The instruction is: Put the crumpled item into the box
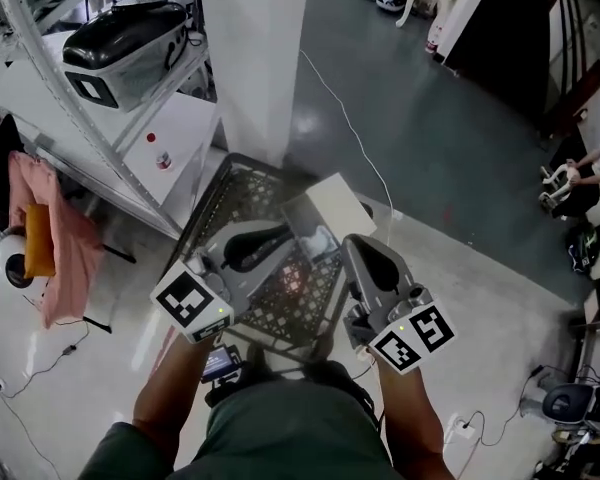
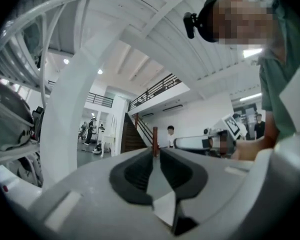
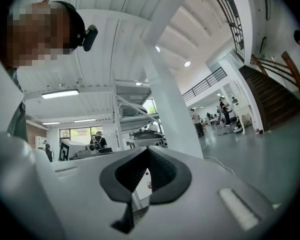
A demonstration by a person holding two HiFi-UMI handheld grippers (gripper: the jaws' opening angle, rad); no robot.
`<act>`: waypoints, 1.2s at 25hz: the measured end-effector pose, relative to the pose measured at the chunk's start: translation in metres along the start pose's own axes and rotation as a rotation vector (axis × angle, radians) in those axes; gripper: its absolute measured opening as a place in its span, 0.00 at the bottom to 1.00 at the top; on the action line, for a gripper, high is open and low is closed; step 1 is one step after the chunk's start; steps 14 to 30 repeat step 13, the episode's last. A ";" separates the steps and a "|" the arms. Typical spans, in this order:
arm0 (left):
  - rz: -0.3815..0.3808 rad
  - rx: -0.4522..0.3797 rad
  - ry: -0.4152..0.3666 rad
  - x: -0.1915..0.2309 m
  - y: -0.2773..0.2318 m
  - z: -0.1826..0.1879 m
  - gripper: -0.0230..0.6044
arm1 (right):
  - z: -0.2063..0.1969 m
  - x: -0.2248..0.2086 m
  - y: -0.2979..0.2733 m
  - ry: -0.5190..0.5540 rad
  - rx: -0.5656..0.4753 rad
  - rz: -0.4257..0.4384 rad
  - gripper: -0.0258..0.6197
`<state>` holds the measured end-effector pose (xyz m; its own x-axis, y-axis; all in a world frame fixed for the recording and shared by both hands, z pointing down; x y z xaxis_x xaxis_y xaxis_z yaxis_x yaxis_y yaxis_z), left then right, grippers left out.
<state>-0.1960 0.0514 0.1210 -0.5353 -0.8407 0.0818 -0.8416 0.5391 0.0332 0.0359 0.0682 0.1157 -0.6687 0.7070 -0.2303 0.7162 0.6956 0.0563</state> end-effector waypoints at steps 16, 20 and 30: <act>0.029 -0.021 -0.085 -0.076 0.104 0.077 0.11 | 0.044 0.114 0.059 0.039 0.042 0.078 0.04; 0.029 -0.021 -0.085 -0.076 0.104 0.077 0.11 | 0.044 0.114 0.059 0.039 0.042 0.078 0.04; 0.029 -0.021 -0.085 -0.076 0.104 0.077 0.11 | 0.044 0.114 0.059 0.039 0.042 0.078 0.04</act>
Point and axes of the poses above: the fingertips, and each gripper's own axes: y backward along the fingers, x to its left, z out of its top, the point moved 10 cm from there along y, backward along the fingers, and after that the axes turned 2 degrees about y, right-handed, at the moved point
